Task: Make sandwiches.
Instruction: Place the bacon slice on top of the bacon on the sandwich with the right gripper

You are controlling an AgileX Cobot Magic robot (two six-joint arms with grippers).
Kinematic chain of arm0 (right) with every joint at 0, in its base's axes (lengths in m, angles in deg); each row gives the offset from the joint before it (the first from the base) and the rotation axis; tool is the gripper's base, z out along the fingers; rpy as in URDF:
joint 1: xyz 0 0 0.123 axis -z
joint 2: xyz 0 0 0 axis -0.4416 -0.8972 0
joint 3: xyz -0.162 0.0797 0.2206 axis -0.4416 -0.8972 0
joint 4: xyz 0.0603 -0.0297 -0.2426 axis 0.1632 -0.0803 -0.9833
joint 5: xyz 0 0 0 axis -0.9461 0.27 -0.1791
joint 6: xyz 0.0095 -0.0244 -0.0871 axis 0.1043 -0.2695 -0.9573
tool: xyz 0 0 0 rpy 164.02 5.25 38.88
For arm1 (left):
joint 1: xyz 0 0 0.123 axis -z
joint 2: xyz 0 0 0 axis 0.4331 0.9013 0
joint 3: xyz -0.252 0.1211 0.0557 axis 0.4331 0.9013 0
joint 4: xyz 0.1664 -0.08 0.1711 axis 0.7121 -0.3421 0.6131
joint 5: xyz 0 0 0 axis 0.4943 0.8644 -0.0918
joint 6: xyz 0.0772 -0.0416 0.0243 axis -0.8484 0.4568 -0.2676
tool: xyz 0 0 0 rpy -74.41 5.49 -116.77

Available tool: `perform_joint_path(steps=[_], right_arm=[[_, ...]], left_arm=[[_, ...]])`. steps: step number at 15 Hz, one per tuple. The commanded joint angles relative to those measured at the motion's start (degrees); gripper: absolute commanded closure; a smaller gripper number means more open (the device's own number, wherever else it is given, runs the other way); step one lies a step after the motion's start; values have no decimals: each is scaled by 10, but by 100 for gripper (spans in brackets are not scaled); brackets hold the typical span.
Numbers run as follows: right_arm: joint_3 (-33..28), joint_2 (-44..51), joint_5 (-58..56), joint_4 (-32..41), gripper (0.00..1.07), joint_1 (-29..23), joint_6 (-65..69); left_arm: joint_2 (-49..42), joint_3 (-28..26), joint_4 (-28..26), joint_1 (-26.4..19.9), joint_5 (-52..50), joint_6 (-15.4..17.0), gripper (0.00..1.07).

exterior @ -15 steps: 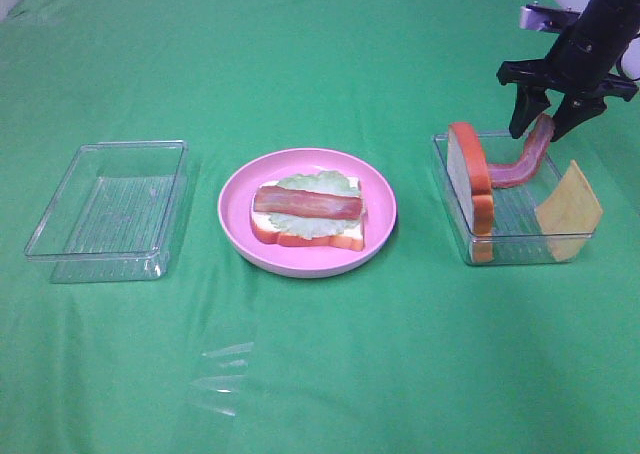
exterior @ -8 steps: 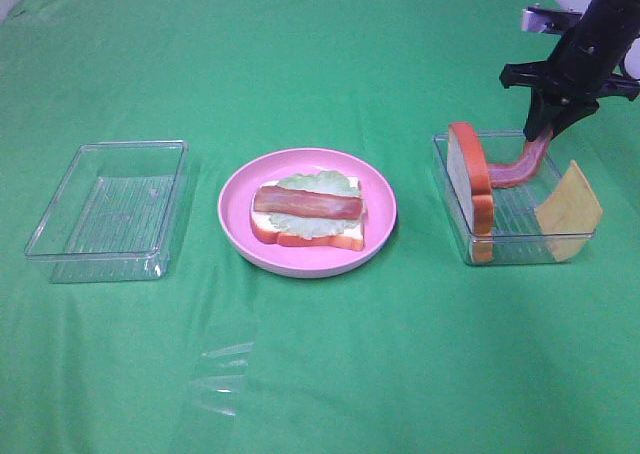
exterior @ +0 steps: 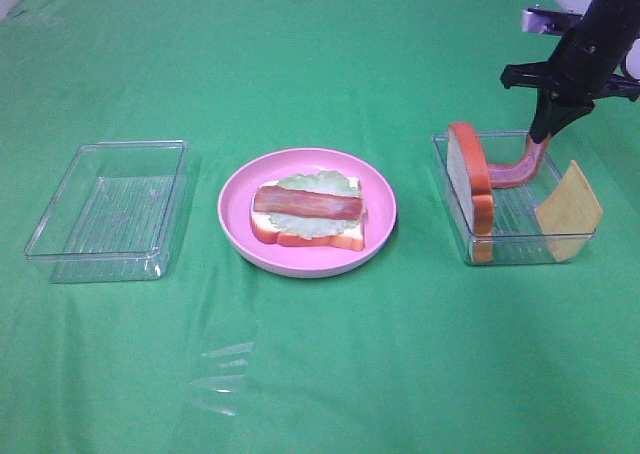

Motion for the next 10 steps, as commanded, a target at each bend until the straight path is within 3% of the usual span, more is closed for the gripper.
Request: perform_joint_path(steps=[1,6,9,10], right_arm=[[3,33,-9,6,107,4,2],[3,133,-48,47,107,3,42],[3,176,-48,122,107,2,35],[3,191,-48,219,107,-17,1]], left_arm=[[-11,1,-2,1,-5,1,6],[-11,1,-2,1,-5,1,6],[-11,1,-2,1,-5,1,6],[-11,1,-2,1,-5,1,6]])
